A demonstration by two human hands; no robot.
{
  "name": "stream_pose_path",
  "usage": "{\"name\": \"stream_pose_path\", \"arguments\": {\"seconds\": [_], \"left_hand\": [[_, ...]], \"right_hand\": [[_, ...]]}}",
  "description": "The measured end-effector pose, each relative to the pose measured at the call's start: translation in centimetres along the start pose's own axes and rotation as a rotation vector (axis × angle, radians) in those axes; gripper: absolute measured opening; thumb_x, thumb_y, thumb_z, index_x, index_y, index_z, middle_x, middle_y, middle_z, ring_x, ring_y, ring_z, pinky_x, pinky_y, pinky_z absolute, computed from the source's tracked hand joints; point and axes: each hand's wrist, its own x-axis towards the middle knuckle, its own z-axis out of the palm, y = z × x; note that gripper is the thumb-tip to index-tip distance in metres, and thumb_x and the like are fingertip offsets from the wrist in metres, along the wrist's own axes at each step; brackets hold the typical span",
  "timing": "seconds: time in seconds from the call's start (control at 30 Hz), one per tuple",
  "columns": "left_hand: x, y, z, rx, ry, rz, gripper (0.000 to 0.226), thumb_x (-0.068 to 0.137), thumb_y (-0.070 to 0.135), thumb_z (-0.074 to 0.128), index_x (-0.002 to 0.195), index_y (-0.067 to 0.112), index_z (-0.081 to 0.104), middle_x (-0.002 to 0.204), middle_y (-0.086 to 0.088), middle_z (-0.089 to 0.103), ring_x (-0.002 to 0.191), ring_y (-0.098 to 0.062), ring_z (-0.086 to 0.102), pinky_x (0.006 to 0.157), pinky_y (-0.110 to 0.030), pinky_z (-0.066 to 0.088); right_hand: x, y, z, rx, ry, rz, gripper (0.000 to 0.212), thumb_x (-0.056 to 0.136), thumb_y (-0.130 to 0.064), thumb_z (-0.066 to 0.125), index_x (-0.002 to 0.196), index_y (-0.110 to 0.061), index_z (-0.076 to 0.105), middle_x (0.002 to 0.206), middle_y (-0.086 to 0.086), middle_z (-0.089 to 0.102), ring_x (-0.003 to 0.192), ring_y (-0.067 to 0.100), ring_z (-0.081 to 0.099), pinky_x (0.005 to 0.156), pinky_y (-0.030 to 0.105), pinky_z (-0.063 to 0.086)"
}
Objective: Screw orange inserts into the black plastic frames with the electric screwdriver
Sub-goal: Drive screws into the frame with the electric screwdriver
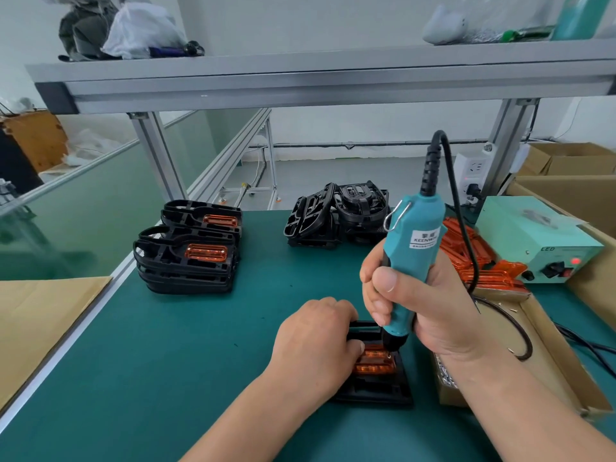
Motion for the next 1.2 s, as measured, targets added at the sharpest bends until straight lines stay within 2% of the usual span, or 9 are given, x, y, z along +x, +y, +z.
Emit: {"name": "stream_pose_path", "arguments": {"seconds": [0.07,0.2,0.53,0.67,0.8,0.93,1.07,1.13,1.2], "left_hand": [[0.0,0.0,0.0,-0.001,0.001,0.001,0.027,0.092,0.043,0.063,0.117,0.034,0.061,0.107,0.011,0.062,0.106,-0.016,0.057,0.084,-0.038,0.053],[0.1,0.0,-0.1,0.009,-0.005,0.005,0.026,0.092,0.042,0.063,0.116,0.033,0.060,0.105,0.010,0.062,0.104,-0.018,0.059,0.081,-0.038,0.053],[0.1,0.1,-0.3,0.012,-0.028,0.001,0.025,0.094,0.043,0.064,0.116,0.032,0.060,0.104,0.010,0.062,0.104,-0.018,0.059,0.080,-0.038,0.053],[0.0,0.2,-0.5,0.023,-0.042,-0.008,0.025,0.093,0.043,0.063,0.114,0.030,0.059,0.105,0.009,0.062,0.103,-0.019,0.058,0.081,-0.038,0.052],[-0.1,0.4,-0.6,0.008,-0.048,-0.016,0.025,0.094,0.041,0.064,0.116,0.032,0.058,0.109,0.011,0.064,0.106,-0.017,0.058,0.084,-0.037,0.053],[-0.3,0.3,-0.6,-0.009,-0.047,-0.018,0.029,0.095,0.042,0.061,0.122,0.033,0.057,0.113,0.012,0.064,0.111,-0.016,0.058,0.088,-0.037,0.052],[-0.3,0.1,-0.7,-0.066,-0.024,-0.011,0.041,0.102,0.047,0.053,0.140,0.032,0.052,0.127,0.012,0.065,0.122,-0.014,0.057,0.098,-0.035,0.049],[-0.1,-0.2,-1.1,-0.209,0.027,-0.038,0.038,0.107,0.045,0.047,0.142,0.033,0.053,0.127,0.016,0.066,0.119,-0.006,0.058,0.098,-0.025,0.047],[0.4,-0.8,-1.3,-0.494,0.076,-0.136,0.029,0.109,0.035,0.045,0.134,0.037,0.060,0.110,0.020,0.069,0.100,0.002,0.061,0.086,-0.011,0.045]], "right_hand": [[0.0,0.0,0.0,-0.001,0.034,-0.005,0.051,0.094,-0.044,0.080,0.089,0.002,0.060,0.059,0.008,0.057,0.050,0.025,0.052,0.057,0.029,0.049],[-0.1,-0.2,-0.1,0.004,-0.035,-0.006,0.050,0.094,-0.044,0.081,0.089,0.001,0.061,0.060,0.006,0.057,0.049,0.025,0.051,0.056,0.028,0.048],[0.3,-0.7,0.1,-0.008,-0.042,-0.022,0.054,0.094,-0.044,0.080,0.086,0.005,0.060,0.059,0.008,0.057,0.049,0.026,0.053,0.057,0.029,0.049],[0.6,-0.8,0.3,-0.054,0.027,-0.026,0.043,0.092,-0.034,0.077,0.084,0.004,0.059,0.057,0.009,0.056,0.048,0.027,0.052,0.057,0.029,0.049],[1.6,-3.0,0.2,0.110,0.044,-0.114,0.040,0.090,-0.039,0.082,0.088,-0.004,0.062,0.058,0.007,0.053,0.046,0.023,0.048,0.053,0.027,0.044],[2.1,-4.0,-0.9,0.163,0.258,-0.144,0.036,0.089,-0.043,0.081,0.088,-0.012,0.062,0.060,0.004,0.051,0.050,0.021,0.048,0.054,0.027,0.042],[1.1,-1.8,-1.8,0.275,0.502,-0.048,0.024,0.096,-0.036,0.069,0.081,-0.017,0.065,0.060,0.003,0.049,0.051,0.018,0.046,0.052,0.027,0.042],[0.8,-0.8,-2.3,0.359,0.594,-0.031,0.027,0.098,-0.039,0.065,0.079,-0.019,0.065,0.061,0.000,0.049,0.052,0.016,0.046,0.051,0.026,0.042],[0.5,0.0,-2.8,0.435,0.678,-0.023,0.030,0.100,-0.042,0.064,0.081,-0.020,0.063,0.063,-0.002,0.048,0.053,0.014,0.045,0.052,0.026,0.043]]}}
